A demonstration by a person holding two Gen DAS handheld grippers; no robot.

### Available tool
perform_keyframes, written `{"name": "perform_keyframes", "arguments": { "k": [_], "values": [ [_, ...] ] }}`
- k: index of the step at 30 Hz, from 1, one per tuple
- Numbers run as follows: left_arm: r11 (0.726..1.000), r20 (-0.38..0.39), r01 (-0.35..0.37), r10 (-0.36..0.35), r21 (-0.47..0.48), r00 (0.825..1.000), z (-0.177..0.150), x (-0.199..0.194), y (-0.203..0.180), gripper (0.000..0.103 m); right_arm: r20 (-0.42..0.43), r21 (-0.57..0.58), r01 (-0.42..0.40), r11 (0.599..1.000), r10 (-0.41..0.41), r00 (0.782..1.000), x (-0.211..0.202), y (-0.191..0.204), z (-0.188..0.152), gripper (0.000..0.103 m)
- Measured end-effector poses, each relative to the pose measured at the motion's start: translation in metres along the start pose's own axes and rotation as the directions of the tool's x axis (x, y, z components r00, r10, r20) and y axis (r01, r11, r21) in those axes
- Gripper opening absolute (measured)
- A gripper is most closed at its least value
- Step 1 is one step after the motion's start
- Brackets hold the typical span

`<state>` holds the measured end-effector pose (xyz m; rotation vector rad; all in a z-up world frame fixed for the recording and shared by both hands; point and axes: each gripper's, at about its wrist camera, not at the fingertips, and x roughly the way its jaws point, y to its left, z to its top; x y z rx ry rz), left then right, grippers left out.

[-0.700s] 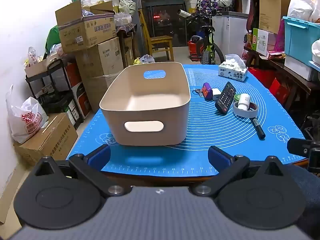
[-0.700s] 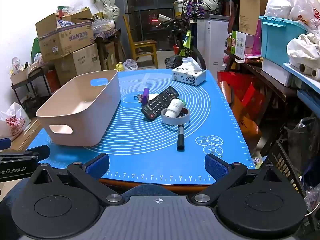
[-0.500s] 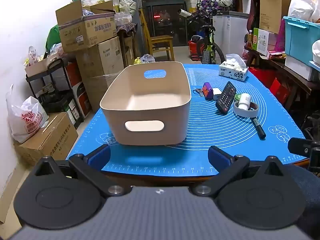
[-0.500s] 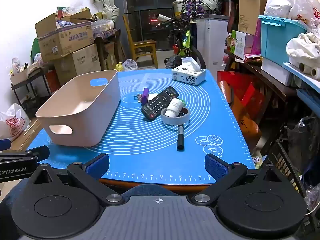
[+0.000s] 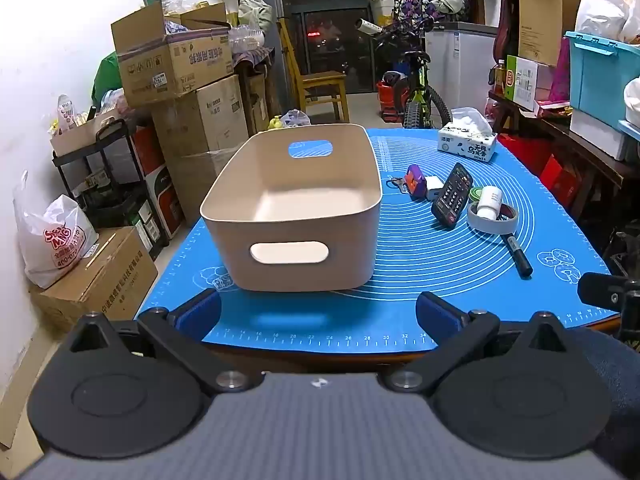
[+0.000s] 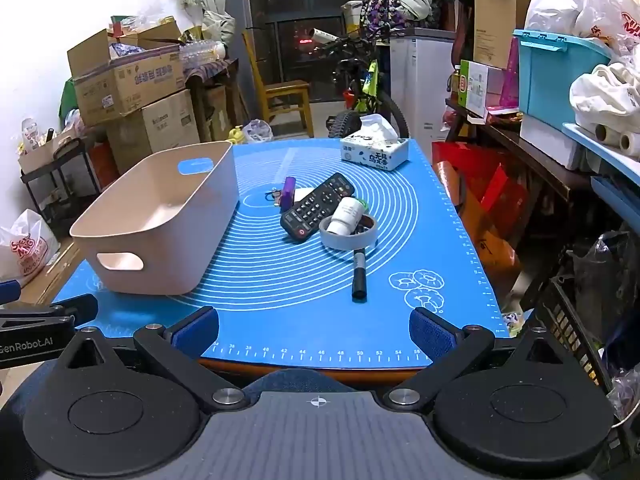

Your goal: Organize rigid objects

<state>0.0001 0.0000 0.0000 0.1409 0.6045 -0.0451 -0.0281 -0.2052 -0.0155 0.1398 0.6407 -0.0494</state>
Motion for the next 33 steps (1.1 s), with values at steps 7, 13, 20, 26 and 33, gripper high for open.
{"name": "perform_keyframes", "arguments": {
  "k": [7, 13, 20, 26, 33],
  "values": [
    [1.000, -0.001, 0.000, 0.000, -0.002, 1.000, 0.0001, 0.0004, 0.0005, 0.102, 0.000, 0.002, -0.001, 1.000, 0.001, 1.000, 0.0029, -0.0019, 0.0006, 0.101],
    [1.000, -0.001, 0.000, 0.000, 0.000, 1.000, 0.0001, 0.0004, 0.0006, 0.102, 0.000, 0.001, 0.001, 1.000, -0.001, 1.000, 0.0029, -0.0009, 0.0002, 0.101],
    [1.000, 0.000, 0.000, 0.000, 0.000, 1.000, 0.0001, 0.0003, 0.0005, 0.102, 0.000, 0.002, 0.001, 1.000, -0.001, 1.000, 0.0030, -0.0010, 0.0001, 0.101],
    [1.000, 0.003, 0.004, -0.004, -0.001, 1.000, 0.0001, 0.0000, 0.0012, 0.102, -0.001, 0.002, 0.001, 1.000, -0.001, 1.000, 0.0030, -0.0009, 0.0000, 0.101],
    [1.000, 0.002, 0.004, -0.004, -0.002, 1.000, 0.0001, -0.0001, 0.0015, 0.102, -0.002, 0.002, 0.001, 1.000, -0.001, 1.000, 0.0034, -0.0008, 0.0001, 0.101]
  ]
}}
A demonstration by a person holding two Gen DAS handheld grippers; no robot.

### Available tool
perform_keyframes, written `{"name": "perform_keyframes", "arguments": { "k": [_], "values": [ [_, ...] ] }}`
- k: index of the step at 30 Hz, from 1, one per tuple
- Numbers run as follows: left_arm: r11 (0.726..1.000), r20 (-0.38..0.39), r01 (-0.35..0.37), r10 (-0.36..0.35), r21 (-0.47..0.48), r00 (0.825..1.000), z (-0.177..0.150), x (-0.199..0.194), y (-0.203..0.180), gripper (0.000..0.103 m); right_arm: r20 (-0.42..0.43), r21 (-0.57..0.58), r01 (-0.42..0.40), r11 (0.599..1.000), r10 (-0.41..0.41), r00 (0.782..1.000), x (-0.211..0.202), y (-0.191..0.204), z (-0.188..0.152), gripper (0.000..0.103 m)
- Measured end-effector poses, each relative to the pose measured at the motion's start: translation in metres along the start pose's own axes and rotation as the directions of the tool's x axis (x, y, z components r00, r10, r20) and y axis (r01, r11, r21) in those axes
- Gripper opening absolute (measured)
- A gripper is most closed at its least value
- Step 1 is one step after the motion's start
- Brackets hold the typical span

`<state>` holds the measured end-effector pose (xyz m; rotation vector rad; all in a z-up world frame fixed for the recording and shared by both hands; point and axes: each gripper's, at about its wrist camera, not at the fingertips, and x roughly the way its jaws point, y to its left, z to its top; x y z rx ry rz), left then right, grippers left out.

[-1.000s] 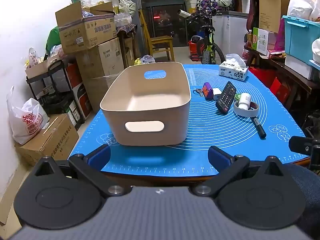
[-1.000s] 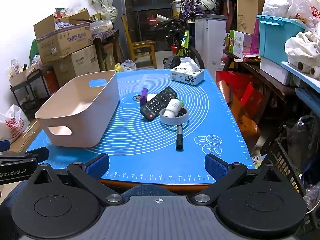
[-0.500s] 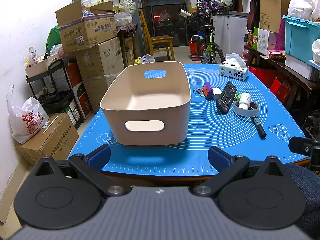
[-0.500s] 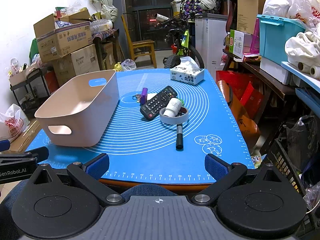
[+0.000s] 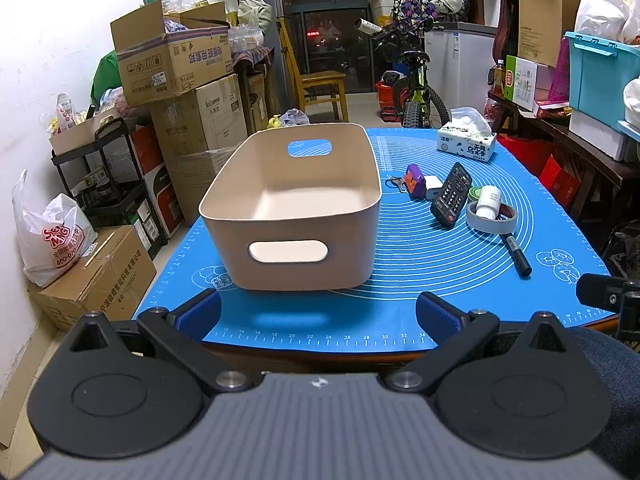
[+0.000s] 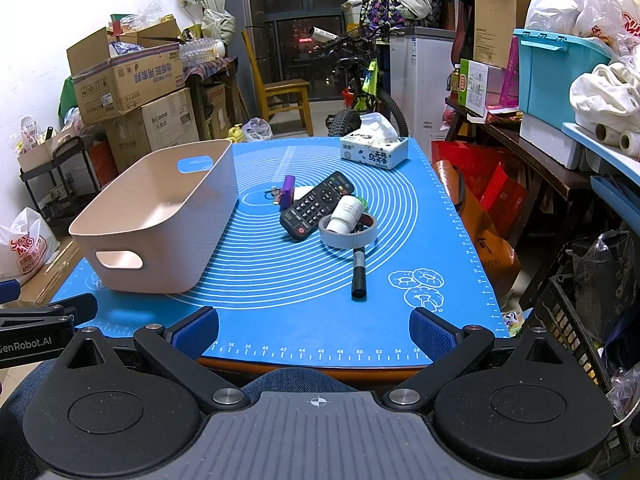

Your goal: Organize rigid objects

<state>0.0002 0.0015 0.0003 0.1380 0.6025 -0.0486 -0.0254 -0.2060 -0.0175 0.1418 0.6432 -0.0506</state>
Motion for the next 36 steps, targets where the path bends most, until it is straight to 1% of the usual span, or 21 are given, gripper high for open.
{"name": "perform_keyframes", "arguments": {
  "k": [32, 36],
  "values": [
    [1.000, -0.001, -0.004, 0.004, 0.006, 1.000, -0.0011, 0.0012, -0.0011, 0.102, 0.000, 0.002, 0.000, 1.000, 0.000, 1.000, 0.0001, 0.0003, 0.0000, 0.101],
    [1.000, -0.001, -0.004, 0.004, 0.005, 1.000, -0.0038, 0.0009, 0.0042, 0.102, -0.001, 0.003, 0.001, 1.000, -0.001, 1.000, -0.0001, 0.0000, 0.0002, 0.101]
  ]
}}
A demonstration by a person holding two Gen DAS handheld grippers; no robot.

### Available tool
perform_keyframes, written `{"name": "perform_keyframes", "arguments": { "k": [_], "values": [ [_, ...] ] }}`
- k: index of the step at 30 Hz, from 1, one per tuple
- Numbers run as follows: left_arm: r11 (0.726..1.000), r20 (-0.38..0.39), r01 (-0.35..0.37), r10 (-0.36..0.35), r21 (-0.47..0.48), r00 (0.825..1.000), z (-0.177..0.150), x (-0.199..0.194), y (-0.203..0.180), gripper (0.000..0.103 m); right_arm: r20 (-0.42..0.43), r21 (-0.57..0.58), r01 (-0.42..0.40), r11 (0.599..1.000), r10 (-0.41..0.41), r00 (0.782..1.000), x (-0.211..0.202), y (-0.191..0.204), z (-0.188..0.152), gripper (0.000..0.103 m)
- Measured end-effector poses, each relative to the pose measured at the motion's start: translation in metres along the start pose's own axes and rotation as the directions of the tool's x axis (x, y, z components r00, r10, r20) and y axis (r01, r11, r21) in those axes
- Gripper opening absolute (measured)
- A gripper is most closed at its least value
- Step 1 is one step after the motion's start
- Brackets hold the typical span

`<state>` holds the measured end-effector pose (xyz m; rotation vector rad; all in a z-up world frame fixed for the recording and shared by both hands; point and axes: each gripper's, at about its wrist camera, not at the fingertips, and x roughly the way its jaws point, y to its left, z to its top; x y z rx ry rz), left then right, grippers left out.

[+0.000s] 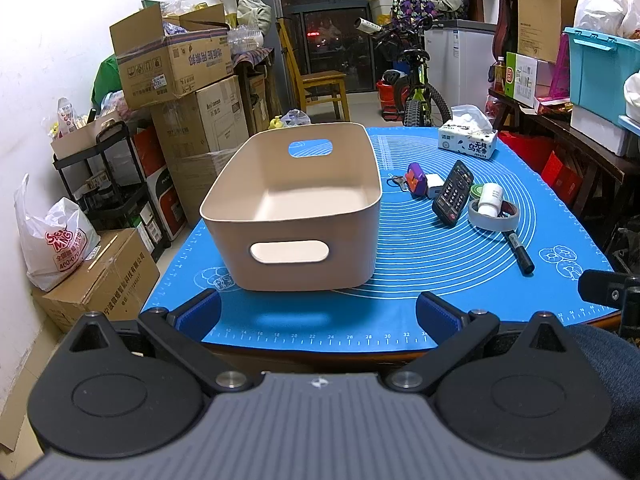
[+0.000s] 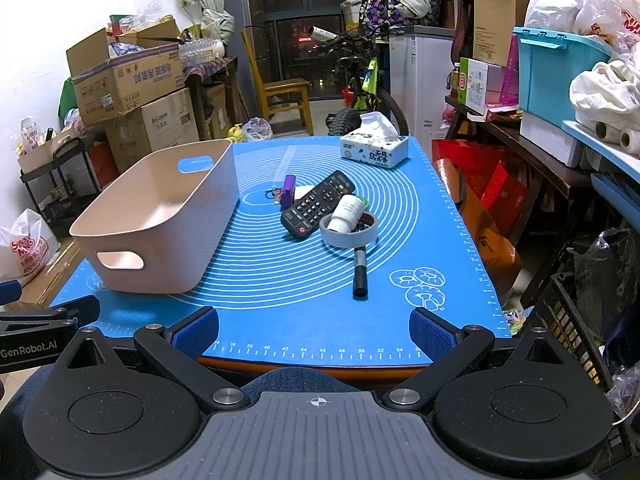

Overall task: Organize rigid objects
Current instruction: 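Grasp the beige bin rim with the left tool while the right tool approaches the white pill bottle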

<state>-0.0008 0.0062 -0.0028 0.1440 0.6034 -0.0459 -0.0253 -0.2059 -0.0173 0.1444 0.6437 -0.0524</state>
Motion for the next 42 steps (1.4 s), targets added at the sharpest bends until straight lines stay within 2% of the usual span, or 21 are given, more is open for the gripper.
{"name": "perform_keyframes", "arguments": {
  "k": [7, 11, 21, 26, 29, 35, 42],
  "values": [
    [1.000, -0.010, 0.018, -0.019, -0.025, 1.000, 0.003, -0.002, 0.008, 0.102, -0.014, 0.062, -0.007, 0.998, 0.008, 1.000, 0.000, -0.009, 0.003, 0.101],
    [1.000, 0.014, -0.012, 0.012, -0.015, 1.000, 0.013, -0.001, 0.013, 0.102, -0.005, 0.079, -0.009, 0.997, 0.010, 1.000, 0.002, -0.010, 0.013, 0.101],
    [0.998, 0.057, -0.053, 0.055, -0.041, 0.997, 0.074, 0.002, 0.046, 0.102, 0.055, 0.103, -0.015, 0.995, 0.009, 0.998, 0.008, -0.015, 0.067, 0.101],
    [0.998, 0.060, -0.039, 0.042, -0.047, 0.997, 0.099, 0.018, 0.061, 0.102, 0.059, 0.096, -0.002, 0.995, -0.003, 0.998, 0.025, -0.018, 0.090, 0.101],
    [0.998, 0.039, -0.046, 0.048, -0.047, 0.998, 0.109, 0.032, 0.071, 0.102, 0.052, 0.096, 0.007, 0.995, -0.012, 0.999, 0.038, -0.017, 0.099, 0.101],
    [0.998, -0.048, -0.057, 0.056, -0.019, 0.997, 0.125, 0.073, 0.089, 0.102, 0.017, 0.084, 0.018, 0.996, -0.020, 1.000, 0.073, -0.012, 0.111, 0.101],
    [0.996, -0.133, -0.064, 0.054, -0.070, 0.990, 0.134, 0.135, 0.116, 0.102, -0.038, 0.066, 0.033, 0.997, -0.030, 0.999, 0.129, -0.010, 0.120, 0.101]
  ]
}}
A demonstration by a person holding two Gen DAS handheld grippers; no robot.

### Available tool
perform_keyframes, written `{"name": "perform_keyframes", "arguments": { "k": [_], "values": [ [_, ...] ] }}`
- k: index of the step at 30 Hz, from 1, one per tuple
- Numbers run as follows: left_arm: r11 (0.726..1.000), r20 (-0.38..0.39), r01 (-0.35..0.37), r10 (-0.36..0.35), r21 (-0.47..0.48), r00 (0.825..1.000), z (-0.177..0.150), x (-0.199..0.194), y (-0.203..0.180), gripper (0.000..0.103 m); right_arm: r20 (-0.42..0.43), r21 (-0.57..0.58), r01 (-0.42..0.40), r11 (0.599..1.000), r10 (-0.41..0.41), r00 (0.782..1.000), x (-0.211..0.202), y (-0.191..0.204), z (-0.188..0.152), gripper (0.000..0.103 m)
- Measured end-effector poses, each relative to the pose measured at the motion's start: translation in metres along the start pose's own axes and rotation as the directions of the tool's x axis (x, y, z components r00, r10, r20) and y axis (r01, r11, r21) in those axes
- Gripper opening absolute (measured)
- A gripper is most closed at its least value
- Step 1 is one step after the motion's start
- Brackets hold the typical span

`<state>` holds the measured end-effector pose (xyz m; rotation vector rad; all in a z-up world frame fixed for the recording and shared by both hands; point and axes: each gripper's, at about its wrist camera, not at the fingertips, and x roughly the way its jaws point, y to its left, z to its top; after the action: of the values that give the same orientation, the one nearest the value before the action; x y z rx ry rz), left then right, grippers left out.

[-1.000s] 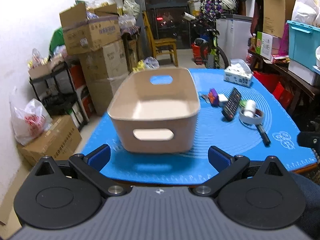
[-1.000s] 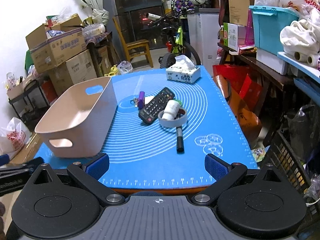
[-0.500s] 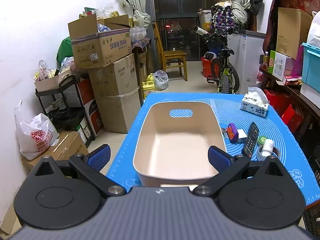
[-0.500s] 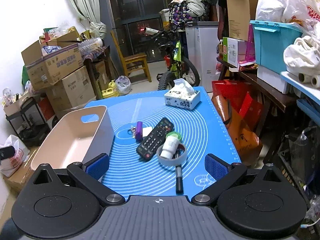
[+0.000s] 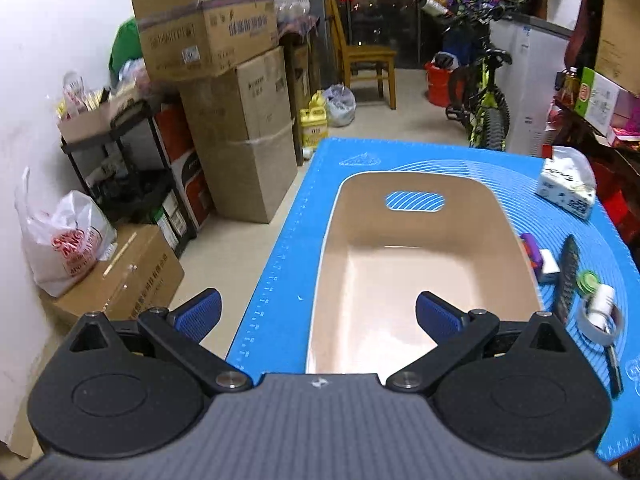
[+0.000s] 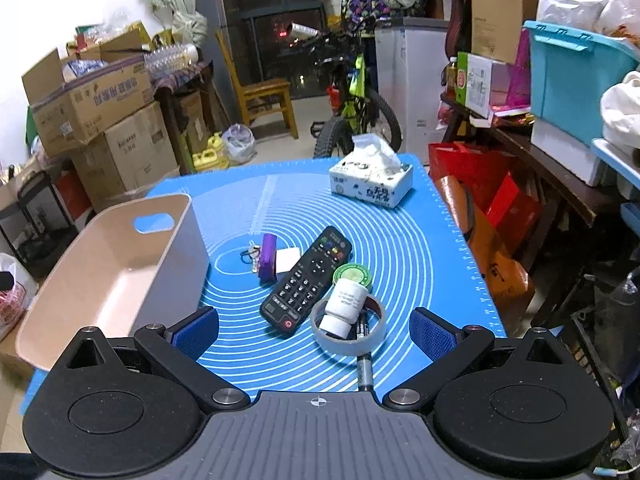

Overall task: Organize rigid objects
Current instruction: 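Grasp the beige bin rim with the left tool while the right tool approaches the white pill bottle, then close the right tool on the white pill bottle and lift it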

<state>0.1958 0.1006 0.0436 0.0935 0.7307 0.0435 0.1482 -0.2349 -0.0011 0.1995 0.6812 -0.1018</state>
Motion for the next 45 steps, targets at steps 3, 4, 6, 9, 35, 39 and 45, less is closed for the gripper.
{"name": "perform_keyframes", "arguments": {
  "k": [3, 4, 6, 9, 35, 39, 45],
  "values": [
    [1.000, -0.041, -0.007, 0.007, 0.006, 0.999, 0.003, 0.025, 0.006, 0.102, -0.018, 0.013, 0.011, 1.000, -0.011, 1.000, 0.025, -0.004, 0.006, 0.100],
    [1.000, -0.057, -0.005, 0.006, 0.009, 0.998, 0.004, 0.033, 0.007, 0.102, -0.024, 0.016, 0.016, 1.000, -0.015, 1.000, 0.032, -0.005, 0.007, 0.100],
    [1.000, -0.089, 0.005, -0.004, 0.009, 0.996, 0.005, 0.048, 0.011, 0.101, -0.032, 0.019, 0.020, 1.000, -0.019, 0.999, 0.047, -0.007, 0.009, 0.098],
    [1.000, -0.135, 0.028, -0.027, 0.001, 0.990, 0.007, 0.068, 0.014, 0.095, -0.055, 0.012, 0.031, 0.999, -0.030, 0.998, 0.068, -0.008, 0.013, 0.095],
    [0.989, -0.390, 0.148, -0.137, 0.000, 0.911, -0.001, 0.140, 0.028, 0.032, -0.197, -0.017, 0.103, 0.995, -0.104, 0.975, 0.152, -0.004, 0.013, 0.071],
    [0.984, -0.399, 0.180, -0.170, -0.013, 0.901, -0.002, 0.141, 0.028, 0.021, -0.215, 0.007, 0.109, 0.994, -0.105, 0.971, 0.161, -0.006, 0.015, 0.068],
    [0.980, -0.405, 0.197, -0.189, -0.021, 0.895, -0.001, 0.142, 0.030, 0.018, -0.266, 0.057, 0.134, 0.989, -0.114, 0.957, 0.175, -0.012, 0.013, 0.061]
  ]
}}
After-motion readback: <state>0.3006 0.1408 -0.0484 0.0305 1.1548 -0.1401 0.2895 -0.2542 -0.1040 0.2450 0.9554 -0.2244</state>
